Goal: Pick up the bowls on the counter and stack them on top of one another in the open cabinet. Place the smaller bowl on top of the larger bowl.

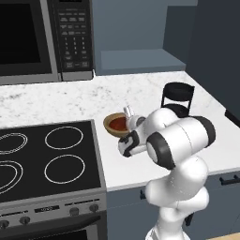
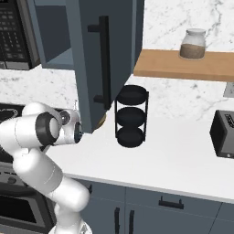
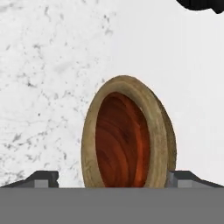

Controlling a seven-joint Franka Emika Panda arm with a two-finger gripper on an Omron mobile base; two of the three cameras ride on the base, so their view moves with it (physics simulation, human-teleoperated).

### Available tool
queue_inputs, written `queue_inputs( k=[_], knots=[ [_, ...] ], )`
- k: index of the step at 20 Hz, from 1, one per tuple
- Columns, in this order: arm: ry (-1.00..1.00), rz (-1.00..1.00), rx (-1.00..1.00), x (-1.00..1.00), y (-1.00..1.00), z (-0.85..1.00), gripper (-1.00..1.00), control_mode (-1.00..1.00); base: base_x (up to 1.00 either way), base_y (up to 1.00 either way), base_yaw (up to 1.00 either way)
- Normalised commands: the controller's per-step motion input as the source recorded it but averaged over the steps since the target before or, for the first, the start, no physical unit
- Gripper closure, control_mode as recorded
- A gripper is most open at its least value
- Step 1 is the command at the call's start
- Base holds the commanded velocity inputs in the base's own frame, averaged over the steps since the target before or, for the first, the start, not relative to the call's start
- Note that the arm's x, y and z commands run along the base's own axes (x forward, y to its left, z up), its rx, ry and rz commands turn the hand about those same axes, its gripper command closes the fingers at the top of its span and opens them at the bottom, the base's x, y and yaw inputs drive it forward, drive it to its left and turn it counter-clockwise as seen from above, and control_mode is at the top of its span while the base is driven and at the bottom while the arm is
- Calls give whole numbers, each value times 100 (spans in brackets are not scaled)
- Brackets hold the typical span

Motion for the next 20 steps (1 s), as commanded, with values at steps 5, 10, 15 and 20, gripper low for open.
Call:
queue_inputs(
  k=[5, 10, 15, 20],
  knots=[
    [-6, -25, 0, -36, 19, 17, -100, -100, 0, 0, 0],
    [-1, -25, 1, -32, 27, 25, -100, -100, 0, 0, 0],
    [0, -10, 6, -21, 6, 15, -100, -100, 0, 0, 0],
    [5, 4, 5, 16, 0, 0, -100, -100, 0, 0, 0]
  ],
)
